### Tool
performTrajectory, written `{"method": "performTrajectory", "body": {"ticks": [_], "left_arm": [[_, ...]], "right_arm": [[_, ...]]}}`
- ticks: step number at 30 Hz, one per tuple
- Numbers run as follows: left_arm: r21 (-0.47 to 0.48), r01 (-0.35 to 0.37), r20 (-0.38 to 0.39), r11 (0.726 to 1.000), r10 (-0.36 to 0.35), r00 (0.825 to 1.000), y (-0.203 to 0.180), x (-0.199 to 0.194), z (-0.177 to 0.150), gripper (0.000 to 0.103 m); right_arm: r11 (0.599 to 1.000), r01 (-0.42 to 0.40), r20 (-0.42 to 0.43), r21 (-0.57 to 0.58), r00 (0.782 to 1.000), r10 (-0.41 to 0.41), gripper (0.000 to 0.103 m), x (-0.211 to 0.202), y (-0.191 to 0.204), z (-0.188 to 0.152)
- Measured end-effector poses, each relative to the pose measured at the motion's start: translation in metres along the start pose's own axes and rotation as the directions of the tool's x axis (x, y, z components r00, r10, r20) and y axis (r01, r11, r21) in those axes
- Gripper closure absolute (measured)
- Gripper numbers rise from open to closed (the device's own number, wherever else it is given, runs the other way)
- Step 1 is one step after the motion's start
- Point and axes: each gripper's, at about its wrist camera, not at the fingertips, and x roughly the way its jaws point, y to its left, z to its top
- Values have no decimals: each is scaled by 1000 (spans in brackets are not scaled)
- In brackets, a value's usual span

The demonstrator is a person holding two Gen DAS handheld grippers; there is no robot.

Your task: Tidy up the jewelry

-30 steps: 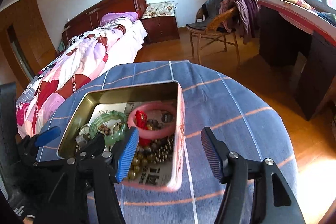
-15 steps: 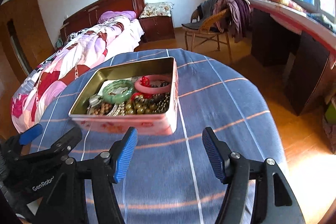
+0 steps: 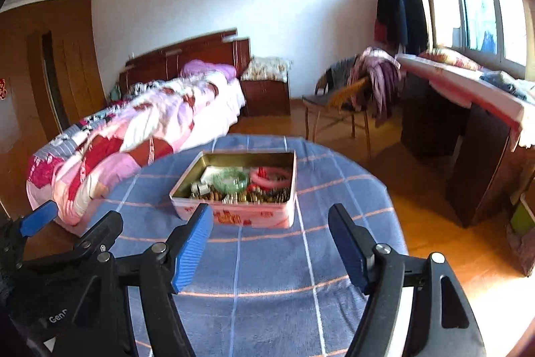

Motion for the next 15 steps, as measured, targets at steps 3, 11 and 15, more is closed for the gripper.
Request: {"method": "performTrajectory", "body": {"ticks": [3, 11, 15], "left_arm": [[-5, -7, 38, 1000, 7, 999, 0, -16, 3, 0], [33, -66, 145, 997, 61, 988, -7, -46, 9, 0], [34, -65, 166, 997, 58, 984, -8, -53, 14, 0]], "right_arm": [[1000, 9, 65, 2, 998, -9, 26, -24, 1, 6], [1000, 1, 195, 19, 981, -5, 23, -70, 3, 18], [1000, 6, 234, 24, 972, -11, 23, -81, 3, 22]]}}
